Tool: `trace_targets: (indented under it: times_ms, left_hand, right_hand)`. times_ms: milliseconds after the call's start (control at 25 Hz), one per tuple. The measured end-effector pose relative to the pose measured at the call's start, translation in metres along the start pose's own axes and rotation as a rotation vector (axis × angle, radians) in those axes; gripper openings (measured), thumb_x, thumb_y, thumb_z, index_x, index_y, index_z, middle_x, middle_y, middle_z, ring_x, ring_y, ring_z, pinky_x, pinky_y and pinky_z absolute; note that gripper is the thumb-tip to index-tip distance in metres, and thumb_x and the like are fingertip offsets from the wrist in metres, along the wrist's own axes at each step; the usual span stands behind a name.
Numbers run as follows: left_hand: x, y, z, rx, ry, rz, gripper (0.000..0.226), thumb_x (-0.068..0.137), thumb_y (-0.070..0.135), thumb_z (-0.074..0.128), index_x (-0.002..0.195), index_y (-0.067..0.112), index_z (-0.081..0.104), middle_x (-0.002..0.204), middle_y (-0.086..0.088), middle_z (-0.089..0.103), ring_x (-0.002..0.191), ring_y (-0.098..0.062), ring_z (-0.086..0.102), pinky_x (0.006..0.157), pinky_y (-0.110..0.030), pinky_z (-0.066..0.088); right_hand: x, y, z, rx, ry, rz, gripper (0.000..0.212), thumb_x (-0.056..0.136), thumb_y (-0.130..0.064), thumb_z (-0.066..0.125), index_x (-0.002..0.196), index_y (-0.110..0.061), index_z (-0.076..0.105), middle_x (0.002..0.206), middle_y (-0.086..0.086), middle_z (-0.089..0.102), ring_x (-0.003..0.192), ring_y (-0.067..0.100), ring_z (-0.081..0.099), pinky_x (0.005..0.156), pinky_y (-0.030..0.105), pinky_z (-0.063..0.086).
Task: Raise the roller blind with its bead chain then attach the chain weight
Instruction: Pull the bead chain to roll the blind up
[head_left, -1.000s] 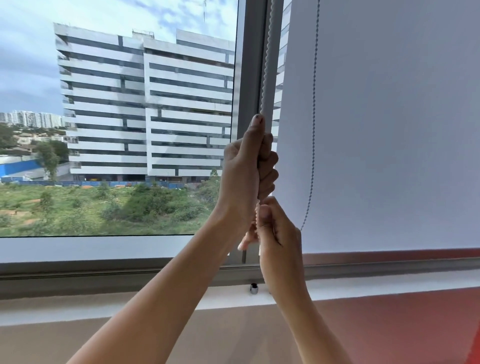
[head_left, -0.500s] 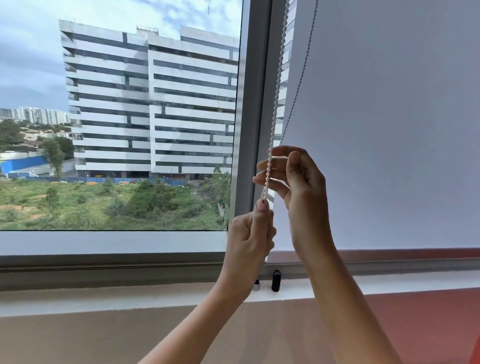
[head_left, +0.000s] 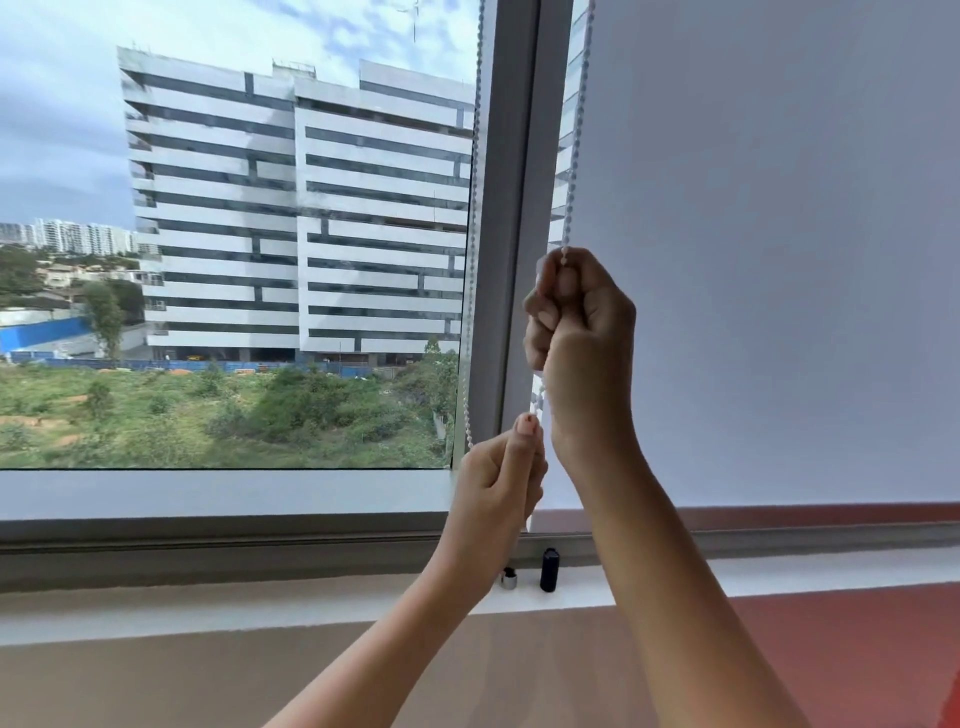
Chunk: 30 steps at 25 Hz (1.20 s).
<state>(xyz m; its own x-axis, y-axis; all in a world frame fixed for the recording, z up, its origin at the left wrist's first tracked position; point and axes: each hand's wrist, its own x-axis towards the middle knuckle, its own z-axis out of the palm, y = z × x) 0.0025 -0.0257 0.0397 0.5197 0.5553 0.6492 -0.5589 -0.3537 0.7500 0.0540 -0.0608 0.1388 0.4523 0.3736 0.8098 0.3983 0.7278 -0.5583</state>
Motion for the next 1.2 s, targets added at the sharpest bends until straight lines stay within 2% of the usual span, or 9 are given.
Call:
trace_targets:
  times_ms: [120,240,360,520,600,720,840,1000,1200]
  left_hand:
    - [0.008,-0.001,-0.004,0.016,-0.027,-0.03,0.05,0.1,0.029,0.034,0.05,0.023,0.031,0.045,0.011,0.026,0.039,-0.006,0.019,0.039,-0.019,0.016]
    - [0.018,0.004,-0.011,-0.06,-0.063,-0.096,0.051,0.097,0.039,0.033,0.049,0.027,0.043,0.047,0.013,0.031,0.041,-0.005,0.023,0.042,-0.021,0.015]
    - [0.032,0.014,-0.013,-0.054,-0.051,-0.073,0.054,0.1,0.036,0.031,0.052,0.027,0.055,0.043,0.011,0.044,0.039,-0.002,0.036,0.042,-0.019,0.024]
    - [0.052,0.035,-0.014,-0.072,-0.049,0.023,0.049,0.102,0.031,0.033,0.062,0.028,0.06,0.058,0.003,0.052,0.05,-0.003,0.045,0.048,-0.016,0.036]
    - [0.06,0.047,-0.015,-0.133,-0.087,0.049,0.048,0.102,0.029,0.033,0.065,0.026,0.063,0.061,0.001,0.055,0.05,-0.005,0.05,0.046,-0.015,0.039]
    - [0.068,0.062,-0.015,-0.199,-0.175,0.094,0.042,0.101,0.018,0.033,0.076,0.018,0.066,0.073,0.0,0.061,0.061,-0.011,0.055,0.058,-0.02,0.044]
    - [0.071,0.078,-0.009,-0.231,-0.292,0.109,0.036,0.101,0.011,0.031,0.085,0.011,0.063,0.081,-0.005,0.059,0.069,-0.015,0.053,0.064,-0.025,0.042]
    - [0.072,0.099,0.0,-0.319,-0.41,-0.018,0.041,0.103,0.03,0.025,0.086,0.01,0.056,0.072,-0.004,0.048,0.062,-0.014,0.045,0.062,-0.026,0.038]
    - [0.07,0.103,0.005,-0.369,-0.387,-0.168,0.04,0.101,0.039,0.024,0.07,0.019,0.039,0.054,0.008,0.024,0.048,-0.009,0.01,0.048,-0.024,0.009]
  right_hand:
    - [-0.002,0.006,0.004,-0.085,0.075,-0.078,0.031,0.083,0.002,0.027,0.068,-0.021,0.042,0.061,-0.004,0.038,0.053,0.01,0.032,0.058,0.023,0.024]
    - [-0.004,0.006,0.003,-0.055,0.113,-0.102,0.031,0.081,0.0,0.027,0.067,-0.024,0.041,0.062,-0.005,0.039,0.054,0.012,0.032,0.059,0.023,0.025]
    - [-0.011,0.006,0.005,-0.081,0.135,-0.12,0.033,0.083,-0.001,0.029,0.068,-0.026,0.043,0.061,-0.008,0.041,0.054,0.011,0.035,0.059,0.022,0.028]
    - [-0.041,0.022,0.011,-0.096,0.117,-0.066,0.037,0.084,-0.002,0.037,0.067,-0.034,0.047,0.056,-0.017,0.047,0.056,0.0,0.041,0.06,0.02,0.037]
    - [-0.055,0.029,0.007,-0.054,0.109,-0.012,0.037,0.087,-0.008,0.041,0.065,-0.036,0.05,0.057,-0.016,0.044,0.056,0.006,0.036,0.056,0.026,0.033]
    - [-0.06,0.032,-0.001,-0.076,0.118,0.012,0.034,0.09,-0.02,0.042,0.062,-0.039,0.048,0.058,-0.009,0.034,0.056,0.013,0.025,0.052,0.03,0.021]
    - [-0.059,0.032,-0.004,-0.146,0.135,-0.03,0.039,0.091,-0.014,0.037,0.065,-0.04,0.049,0.055,-0.011,0.036,0.052,0.006,0.026,0.049,0.021,0.025]
    - [-0.058,0.038,-0.008,-0.236,0.154,-0.046,0.043,0.086,-0.002,0.031,0.072,-0.04,0.046,0.052,-0.013,0.041,0.046,0.004,0.031,0.05,0.019,0.026]
    - [-0.068,0.043,-0.01,-0.282,0.123,-0.083,0.038,0.093,-0.007,0.034,0.076,-0.039,0.047,0.054,-0.011,0.04,0.043,0.005,0.032,0.045,0.013,0.025]
